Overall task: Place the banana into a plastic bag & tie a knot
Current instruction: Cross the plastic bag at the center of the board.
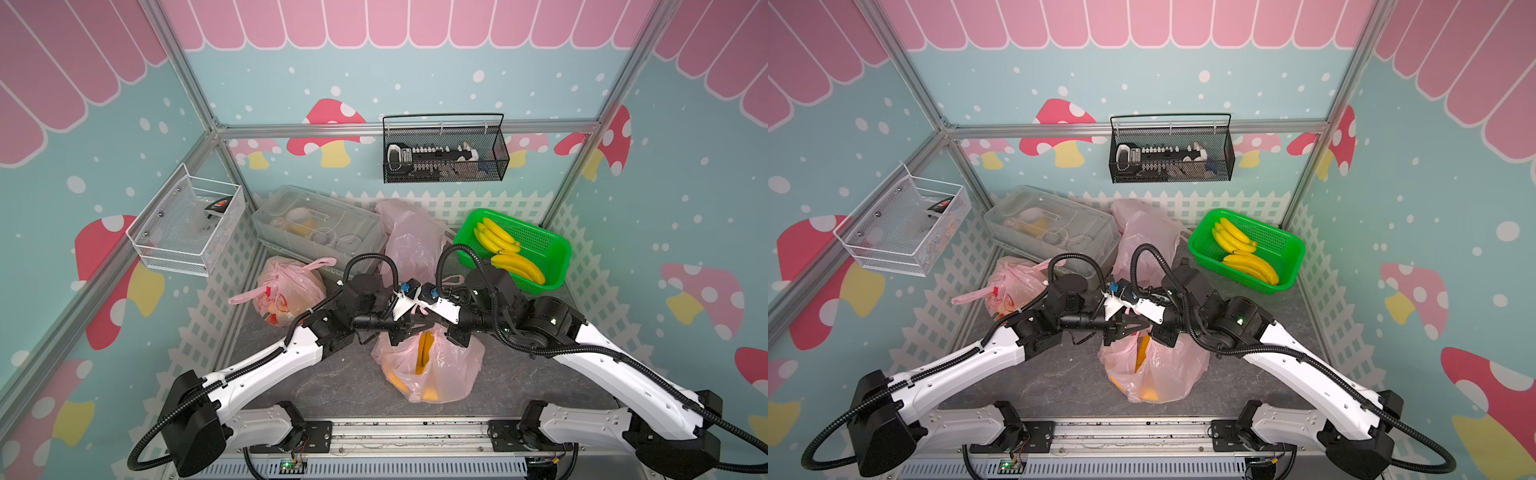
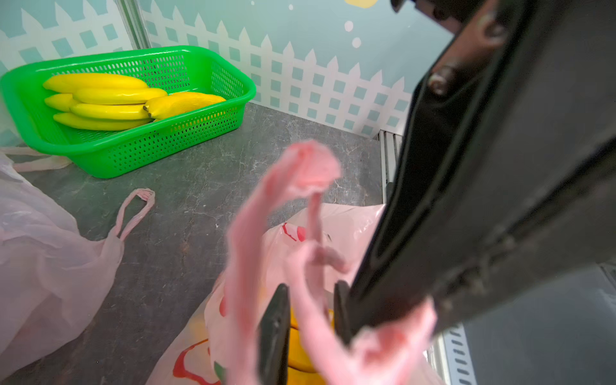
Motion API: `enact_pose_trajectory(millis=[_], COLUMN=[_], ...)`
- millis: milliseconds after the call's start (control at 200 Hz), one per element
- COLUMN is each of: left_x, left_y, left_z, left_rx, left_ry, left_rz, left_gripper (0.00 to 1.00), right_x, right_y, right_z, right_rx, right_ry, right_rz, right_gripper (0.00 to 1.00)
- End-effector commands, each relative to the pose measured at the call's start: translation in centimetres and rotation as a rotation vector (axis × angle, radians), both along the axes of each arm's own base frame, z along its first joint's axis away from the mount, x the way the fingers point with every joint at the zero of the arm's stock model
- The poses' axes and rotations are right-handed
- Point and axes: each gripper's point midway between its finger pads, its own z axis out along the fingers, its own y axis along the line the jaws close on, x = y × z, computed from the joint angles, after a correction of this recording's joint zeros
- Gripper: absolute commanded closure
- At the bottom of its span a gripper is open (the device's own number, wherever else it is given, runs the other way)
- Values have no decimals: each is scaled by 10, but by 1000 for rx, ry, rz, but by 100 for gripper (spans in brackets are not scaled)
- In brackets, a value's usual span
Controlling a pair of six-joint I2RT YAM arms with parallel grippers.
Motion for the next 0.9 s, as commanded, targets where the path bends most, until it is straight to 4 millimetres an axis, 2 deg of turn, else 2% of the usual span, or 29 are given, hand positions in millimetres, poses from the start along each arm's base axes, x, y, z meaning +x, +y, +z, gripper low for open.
enact_pose_trajectory(millis=[0, 210, 340, 505, 610, 770, 891], left_x=[-10, -19, -20, -13, -17, -19, -19], left_y=[5, 9, 6, -9, -21, -32, -35], left_z=[0, 14, 21, 24, 28, 30, 28], left_rx=[-9, -82, -115, -142, -159, -182, -189], left_ry=[7, -39, -35, -2, 8, 35, 56], left_rz=[-38, -62, -75, -96, -138, -170, -177], left_gripper=[62, 44, 40, 40, 46, 62, 81], right_x=[-1, -5, -9, -17, -19, -21, -20], right_y=[-3, 4, 10, 19, 23, 26, 24], right_z=[2, 1, 3, 8, 9, 3, 0], right_rx=[-9, -2, 23, 75, 96, 104, 107], right_ry=[-36, -22, -11, 4, 16, 35, 39], right_rz=[24, 62, 96, 139, 153, 159, 143], right_gripper=[100, 100, 100, 100, 100, 100, 100])
